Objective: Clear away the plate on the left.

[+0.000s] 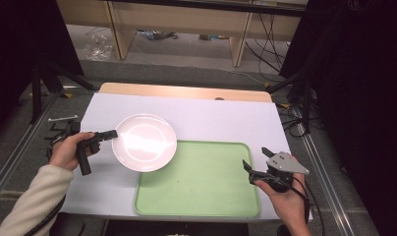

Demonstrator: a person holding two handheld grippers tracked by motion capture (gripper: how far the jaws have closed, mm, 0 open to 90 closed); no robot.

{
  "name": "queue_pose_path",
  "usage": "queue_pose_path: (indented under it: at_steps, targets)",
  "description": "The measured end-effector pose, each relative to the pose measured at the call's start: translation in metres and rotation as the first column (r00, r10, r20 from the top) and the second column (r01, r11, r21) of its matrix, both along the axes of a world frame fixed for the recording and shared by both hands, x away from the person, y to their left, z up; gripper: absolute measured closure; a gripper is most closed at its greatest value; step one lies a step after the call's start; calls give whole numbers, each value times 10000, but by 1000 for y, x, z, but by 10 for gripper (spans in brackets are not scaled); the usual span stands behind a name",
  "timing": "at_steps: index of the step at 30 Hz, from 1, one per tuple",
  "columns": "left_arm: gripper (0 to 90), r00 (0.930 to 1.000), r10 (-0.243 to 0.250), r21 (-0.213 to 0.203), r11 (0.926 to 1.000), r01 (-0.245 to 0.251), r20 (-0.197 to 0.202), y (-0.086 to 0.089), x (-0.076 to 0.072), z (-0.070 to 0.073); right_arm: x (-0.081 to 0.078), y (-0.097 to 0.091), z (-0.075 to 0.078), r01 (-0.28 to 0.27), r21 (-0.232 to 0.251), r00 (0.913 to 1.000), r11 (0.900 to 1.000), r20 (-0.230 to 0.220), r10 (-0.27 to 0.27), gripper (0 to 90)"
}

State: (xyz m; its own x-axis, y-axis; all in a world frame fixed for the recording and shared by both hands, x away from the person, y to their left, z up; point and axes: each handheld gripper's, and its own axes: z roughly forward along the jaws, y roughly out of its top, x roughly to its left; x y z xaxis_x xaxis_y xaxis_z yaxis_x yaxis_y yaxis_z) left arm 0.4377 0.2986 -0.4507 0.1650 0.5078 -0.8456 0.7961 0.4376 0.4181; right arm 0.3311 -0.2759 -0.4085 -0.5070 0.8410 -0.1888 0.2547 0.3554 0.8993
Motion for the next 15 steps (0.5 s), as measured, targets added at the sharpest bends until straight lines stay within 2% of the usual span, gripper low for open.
queue_pose_path:
  at_steps: [15]
  targets:
    - [857,9994,-323,-24,9995,322,-139,-7,1,-1,0,0,0,3,4,10000,10000,-4,-3,246]
